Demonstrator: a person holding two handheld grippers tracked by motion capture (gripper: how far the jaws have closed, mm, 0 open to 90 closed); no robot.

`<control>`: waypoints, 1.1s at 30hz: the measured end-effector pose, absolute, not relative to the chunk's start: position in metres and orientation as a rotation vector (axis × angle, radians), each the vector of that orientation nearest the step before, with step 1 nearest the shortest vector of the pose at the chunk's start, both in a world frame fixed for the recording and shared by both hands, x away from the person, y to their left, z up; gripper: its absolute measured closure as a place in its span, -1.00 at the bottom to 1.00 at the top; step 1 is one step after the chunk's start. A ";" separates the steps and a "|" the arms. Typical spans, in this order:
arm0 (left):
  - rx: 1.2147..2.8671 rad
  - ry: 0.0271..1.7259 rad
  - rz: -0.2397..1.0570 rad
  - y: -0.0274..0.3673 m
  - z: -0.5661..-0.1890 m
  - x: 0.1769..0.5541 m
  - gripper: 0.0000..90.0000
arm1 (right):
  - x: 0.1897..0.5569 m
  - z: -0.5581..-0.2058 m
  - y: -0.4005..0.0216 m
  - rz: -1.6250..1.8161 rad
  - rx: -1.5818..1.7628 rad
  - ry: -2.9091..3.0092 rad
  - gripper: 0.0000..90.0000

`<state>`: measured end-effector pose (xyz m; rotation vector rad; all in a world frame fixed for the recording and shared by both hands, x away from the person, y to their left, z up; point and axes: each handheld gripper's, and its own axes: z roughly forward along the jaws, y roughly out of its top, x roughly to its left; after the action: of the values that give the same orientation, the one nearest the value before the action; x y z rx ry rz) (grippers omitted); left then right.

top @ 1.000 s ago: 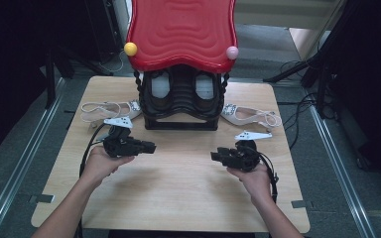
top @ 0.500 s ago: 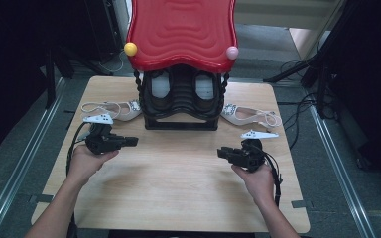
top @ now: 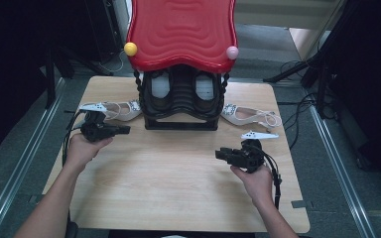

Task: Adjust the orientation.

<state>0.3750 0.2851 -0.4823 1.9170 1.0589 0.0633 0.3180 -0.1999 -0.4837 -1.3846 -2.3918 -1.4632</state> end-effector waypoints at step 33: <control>1.901 1.272 0.260 0.287 -0.528 0.438 1.00 | 0.304 -0.469 -0.216 -1.520 -1.436 -2.398 0.42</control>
<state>0.4383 0.2872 -0.5276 1.9009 1.2724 0.2598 0.3039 -0.2162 -0.4691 -1.4363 -2.3975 -1.5203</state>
